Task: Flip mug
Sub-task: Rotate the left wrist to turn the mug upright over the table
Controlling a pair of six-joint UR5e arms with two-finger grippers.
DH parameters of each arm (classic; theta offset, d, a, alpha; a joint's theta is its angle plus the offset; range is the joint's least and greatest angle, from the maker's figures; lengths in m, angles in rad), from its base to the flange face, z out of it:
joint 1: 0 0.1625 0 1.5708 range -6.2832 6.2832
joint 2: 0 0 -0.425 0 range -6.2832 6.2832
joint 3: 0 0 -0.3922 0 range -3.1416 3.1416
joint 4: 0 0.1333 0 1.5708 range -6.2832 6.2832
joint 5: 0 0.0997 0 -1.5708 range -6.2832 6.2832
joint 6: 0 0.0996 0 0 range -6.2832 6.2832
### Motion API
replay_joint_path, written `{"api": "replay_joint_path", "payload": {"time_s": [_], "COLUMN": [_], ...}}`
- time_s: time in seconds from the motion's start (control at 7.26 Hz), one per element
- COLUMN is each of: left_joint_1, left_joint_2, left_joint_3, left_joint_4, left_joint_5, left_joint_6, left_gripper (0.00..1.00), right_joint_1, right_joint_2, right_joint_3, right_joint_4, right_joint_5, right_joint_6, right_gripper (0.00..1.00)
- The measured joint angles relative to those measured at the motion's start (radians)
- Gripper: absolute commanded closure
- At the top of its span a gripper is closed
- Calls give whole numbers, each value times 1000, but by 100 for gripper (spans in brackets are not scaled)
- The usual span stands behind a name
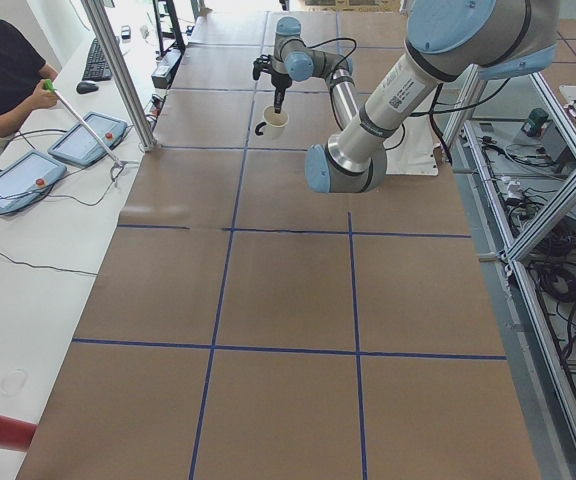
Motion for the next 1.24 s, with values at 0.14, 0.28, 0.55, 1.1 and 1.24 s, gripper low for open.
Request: {"api": "replay_joint_path", "payload": {"time_s": [0.14,0.28,0.55,1.1,1.24], "left_joint_1": [9,12,15,15,15], "left_joint_2": [-68,-108,-123,-95,-91], "left_joint_3": [80,128,171,211,211], "left_joint_4": [46,84,117,121,121], "left_joint_5": [8,9,7,-52,-66], "left_joint_6": [40,107,226,337,346], "left_gripper": [100,100,100,100,100], "right_joint_1": [0,0,0,0,0], "right_joint_2": [0,0,0,0,0], "right_joint_3": [1,1,1,0,0], "right_joint_4": [0,0,0,0,0], "right_joint_5": [0,0,0,0,0], "right_joint_6": [0,0,0,0,0], "right_gripper": [0,0,0,0,0]}}
